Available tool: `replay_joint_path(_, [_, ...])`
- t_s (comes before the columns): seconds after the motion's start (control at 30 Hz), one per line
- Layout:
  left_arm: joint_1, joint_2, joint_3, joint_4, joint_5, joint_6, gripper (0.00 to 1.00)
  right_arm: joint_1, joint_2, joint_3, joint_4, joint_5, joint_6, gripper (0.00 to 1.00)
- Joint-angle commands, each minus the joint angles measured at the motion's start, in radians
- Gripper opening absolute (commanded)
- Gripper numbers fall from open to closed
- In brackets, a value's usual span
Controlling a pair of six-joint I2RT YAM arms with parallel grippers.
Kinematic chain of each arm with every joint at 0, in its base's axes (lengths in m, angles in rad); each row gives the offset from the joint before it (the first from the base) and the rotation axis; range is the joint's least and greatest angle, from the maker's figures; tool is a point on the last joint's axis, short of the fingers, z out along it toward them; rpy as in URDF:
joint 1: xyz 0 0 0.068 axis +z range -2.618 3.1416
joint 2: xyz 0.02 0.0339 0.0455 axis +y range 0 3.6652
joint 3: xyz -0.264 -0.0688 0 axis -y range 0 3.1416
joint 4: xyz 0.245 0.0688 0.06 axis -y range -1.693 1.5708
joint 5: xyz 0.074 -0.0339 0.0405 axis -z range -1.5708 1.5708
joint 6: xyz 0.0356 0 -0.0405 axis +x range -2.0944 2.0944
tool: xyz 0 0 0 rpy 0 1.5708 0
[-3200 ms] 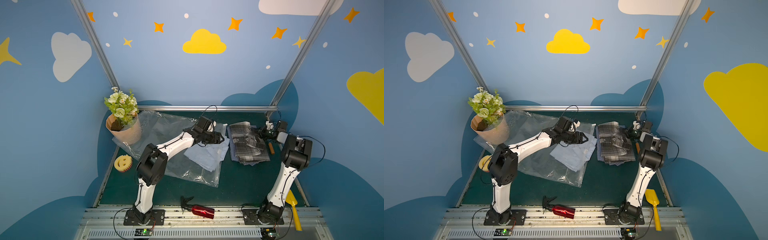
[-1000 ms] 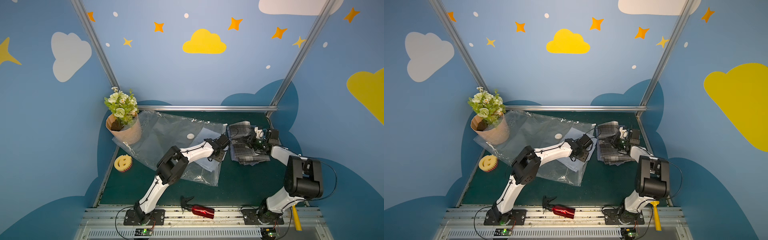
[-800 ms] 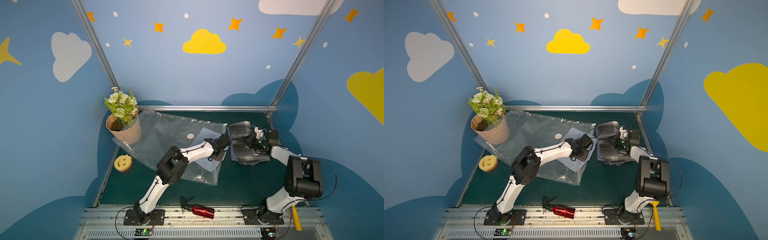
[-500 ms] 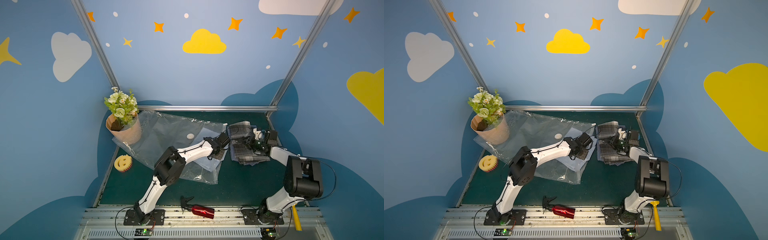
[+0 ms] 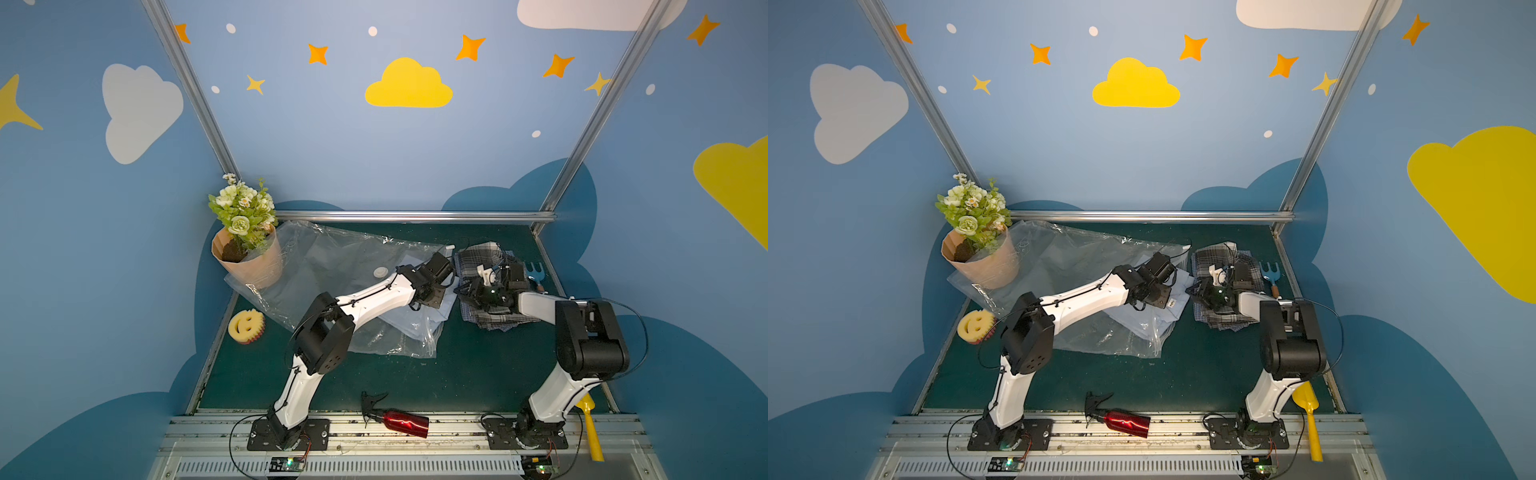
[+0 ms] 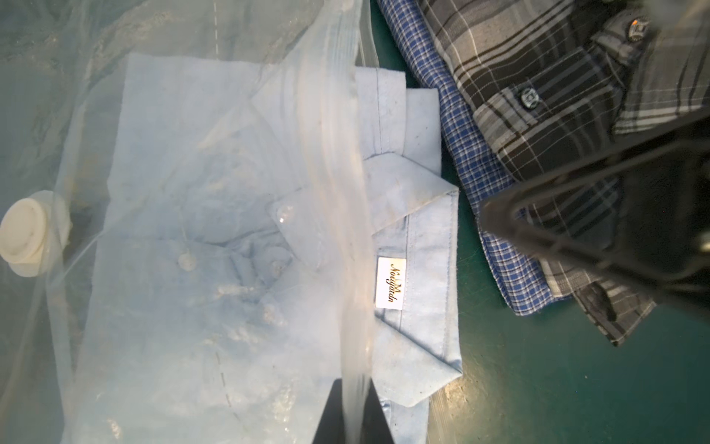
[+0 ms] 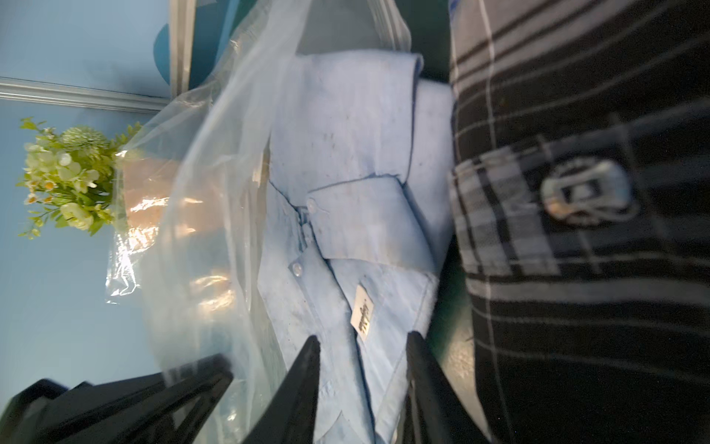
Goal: Take the shirt out of the vacuum bag
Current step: Open the vacuum bag at the center of the board, then take out the shirt from the vacuum bag.
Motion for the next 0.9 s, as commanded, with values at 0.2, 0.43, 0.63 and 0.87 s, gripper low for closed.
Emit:
replay_joint_path(0.2, [0.030, -0.059, -0.038, 0.027, 0.039, -0.013, 0.10, 0.082, 0.036, 0.006, 0.036, 0.138, 0.099, 0.42])
replay_joint_path(0.43, [0.047, -0.069, -0.057, 0.043, 0.063, -0.013, 0.09, 0.110, 0.018, -0.004, 0.001, 0.184, 0.110, 0.44])
replay_joint_path(0.63, [0.055, -0.066, -0.066, 0.060, 0.088, -0.015, 0.09, 0.115, -0.066, -0.014, -0.114, 0.242, 0.052, 0.44])
replay_joint_path(0.87, [0.059, -0.065, -0.077, 0.076, 0.108, -0.016, 0.09, 0.117, -0.086, -0.041, -0.125, 0.281, 0.040, 0.45])
